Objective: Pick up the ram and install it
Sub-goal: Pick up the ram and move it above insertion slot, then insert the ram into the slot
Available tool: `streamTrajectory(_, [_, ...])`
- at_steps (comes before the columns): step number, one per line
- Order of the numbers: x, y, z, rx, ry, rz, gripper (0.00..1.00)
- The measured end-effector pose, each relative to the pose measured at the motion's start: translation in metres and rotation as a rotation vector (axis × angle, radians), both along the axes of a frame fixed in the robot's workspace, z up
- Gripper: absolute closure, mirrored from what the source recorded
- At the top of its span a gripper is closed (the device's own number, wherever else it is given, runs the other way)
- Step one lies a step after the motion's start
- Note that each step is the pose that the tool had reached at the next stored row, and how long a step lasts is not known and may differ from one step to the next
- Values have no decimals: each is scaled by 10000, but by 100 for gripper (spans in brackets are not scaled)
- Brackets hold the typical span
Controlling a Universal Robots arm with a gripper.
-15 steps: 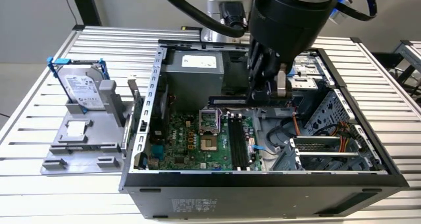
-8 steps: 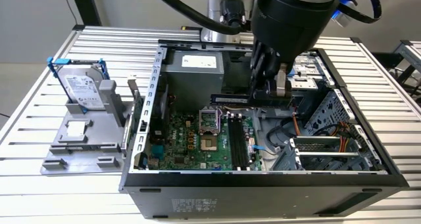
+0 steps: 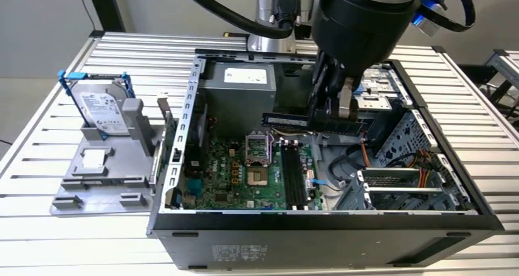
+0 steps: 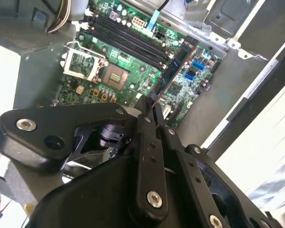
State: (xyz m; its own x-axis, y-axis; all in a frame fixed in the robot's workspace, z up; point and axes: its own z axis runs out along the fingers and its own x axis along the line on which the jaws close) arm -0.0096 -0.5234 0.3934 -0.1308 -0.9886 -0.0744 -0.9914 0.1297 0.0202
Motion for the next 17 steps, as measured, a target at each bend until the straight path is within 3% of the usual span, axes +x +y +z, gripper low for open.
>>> streamTrajectory(4, [0, 2, 0, 0, 0, -9, 100])
streamTrajectory(6, [1, 38, 1, -2, -1, -9, 100])
streamTrajectory(17, [31, 488, 0, -1, -10, -9, 100])
